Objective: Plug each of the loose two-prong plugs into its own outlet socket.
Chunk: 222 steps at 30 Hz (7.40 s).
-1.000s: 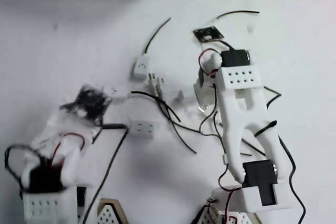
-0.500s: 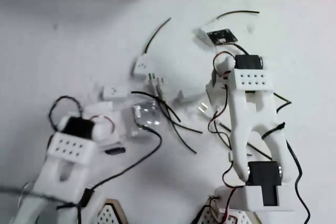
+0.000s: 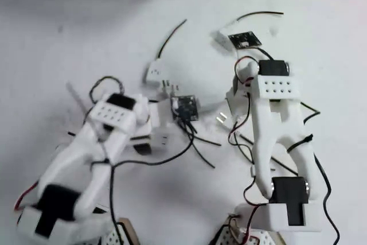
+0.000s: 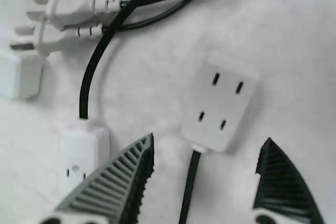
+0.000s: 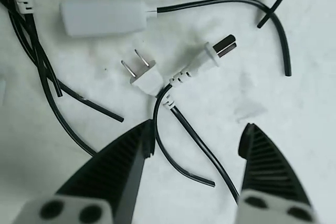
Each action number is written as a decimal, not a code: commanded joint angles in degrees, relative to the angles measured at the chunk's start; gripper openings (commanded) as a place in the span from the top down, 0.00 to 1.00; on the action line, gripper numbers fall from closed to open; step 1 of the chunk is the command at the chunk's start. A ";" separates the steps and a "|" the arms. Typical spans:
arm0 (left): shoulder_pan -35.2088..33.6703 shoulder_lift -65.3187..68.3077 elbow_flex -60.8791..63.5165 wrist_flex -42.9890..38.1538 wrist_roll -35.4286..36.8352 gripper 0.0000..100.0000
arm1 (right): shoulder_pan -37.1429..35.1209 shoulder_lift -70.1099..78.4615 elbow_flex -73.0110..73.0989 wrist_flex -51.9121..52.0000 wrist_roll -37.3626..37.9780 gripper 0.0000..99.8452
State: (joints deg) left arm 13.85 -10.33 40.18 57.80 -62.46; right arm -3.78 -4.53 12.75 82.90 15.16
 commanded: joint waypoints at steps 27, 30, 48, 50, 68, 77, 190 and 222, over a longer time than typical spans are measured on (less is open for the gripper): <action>4.70 11.91 -4.75 1.49 30.77 0.98 | 0.31 -2.59 -0.09 -0.48 0.62 0.75; 4.70 11.91 -4.66 3.16 38.33 0.98 | 0.31 -2.42 -0.09 -0.48 0.62 0.75; -1.01 5.93 -5.10 3.96 54.33 0.77 | -0.13 -2.24 -0.09 0.22 0.62 0.75; -0.75 1.63 -2.90 3.52 54.24 0.76 | -0.13 -2.15 -0.09 0.22 0.62 0.75; -3.21 -36.26 15.56 1.49 54.59 0.72 | -1.89 -2.68 0.00 2.59 0.62 0.75; -13.67 -50.24 28.22 -10.73 54.86 0.72 | -6.73 -4.18 -0.09 4.79 0.70 0.75; -26.77 -57.80 32.53 -12.40 64.62 0.72 | -25.54 26.77 -13.80 -18.33 1.32 0.79; -26.86 -57.80 32.70 -12.57 64.44 0.72 | -27.21 5.58 -5.27 -11.12 3.43 0.98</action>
State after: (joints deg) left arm -12.70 -67.12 73.14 46.29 1.71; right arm -30.95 11.47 4.31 71.12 17.01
